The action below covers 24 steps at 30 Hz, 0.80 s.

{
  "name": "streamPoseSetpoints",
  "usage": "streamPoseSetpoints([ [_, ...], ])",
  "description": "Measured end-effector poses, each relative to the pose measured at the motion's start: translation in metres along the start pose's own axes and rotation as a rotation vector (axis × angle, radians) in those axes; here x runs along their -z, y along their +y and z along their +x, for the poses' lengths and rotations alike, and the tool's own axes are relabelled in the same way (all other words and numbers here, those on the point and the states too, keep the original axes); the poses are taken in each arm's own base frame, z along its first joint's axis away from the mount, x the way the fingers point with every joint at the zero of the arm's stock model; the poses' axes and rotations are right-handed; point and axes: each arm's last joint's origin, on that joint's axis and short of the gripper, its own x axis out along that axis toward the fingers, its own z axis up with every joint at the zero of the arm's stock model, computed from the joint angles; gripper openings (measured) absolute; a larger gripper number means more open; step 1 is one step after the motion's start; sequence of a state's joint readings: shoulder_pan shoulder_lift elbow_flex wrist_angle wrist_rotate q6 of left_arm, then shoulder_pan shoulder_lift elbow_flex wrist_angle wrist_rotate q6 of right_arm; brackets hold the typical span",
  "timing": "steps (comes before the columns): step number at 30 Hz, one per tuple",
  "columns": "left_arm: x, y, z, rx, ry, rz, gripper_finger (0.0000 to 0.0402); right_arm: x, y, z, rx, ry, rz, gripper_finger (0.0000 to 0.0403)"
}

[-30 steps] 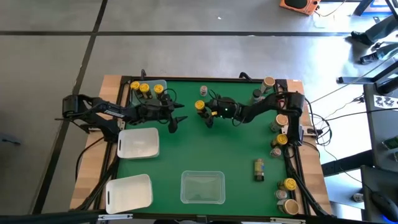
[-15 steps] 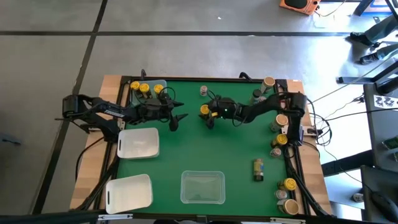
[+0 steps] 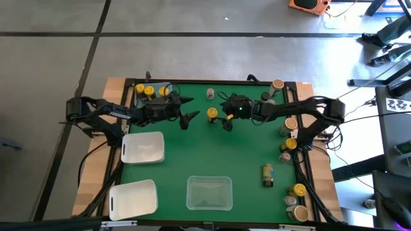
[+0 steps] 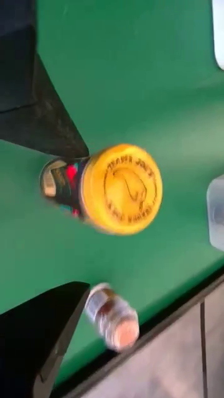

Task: Sort spices by type
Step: Put the yellow spice bottle into the top transparent bin

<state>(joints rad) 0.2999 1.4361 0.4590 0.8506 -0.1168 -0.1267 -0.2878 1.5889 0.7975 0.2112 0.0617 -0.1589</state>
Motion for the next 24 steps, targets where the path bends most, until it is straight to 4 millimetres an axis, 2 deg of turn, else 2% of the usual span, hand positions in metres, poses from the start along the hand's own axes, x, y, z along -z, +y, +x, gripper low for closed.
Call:
streamPoseSetpoints([
  [4,-0.004,-0.002,0.016,0.003,-0.001,0.059,0.0378,-0.005,-0.002,-0.016,0.012,0.024,-0.005,0.0340],
  [8,0.001,-0.004,0.037,0.001,0.029,0.105,0.0379,-0.004,-0.003,-0.024,0.005,0.058,-0.007,0.0340],
  [16,0.016,-0.010,0.075,0.094,0.089,0.139,0.0379,0.002,-0.002,-0.024,-0.005,0.120,-0.015,0.0340],
  [24,0.028,-0.010,0.090,0.103,0.127,0.175,0.0379,0.002,-0.002,-0.024,-0.005,0.119,-0.016,0.0340],
])
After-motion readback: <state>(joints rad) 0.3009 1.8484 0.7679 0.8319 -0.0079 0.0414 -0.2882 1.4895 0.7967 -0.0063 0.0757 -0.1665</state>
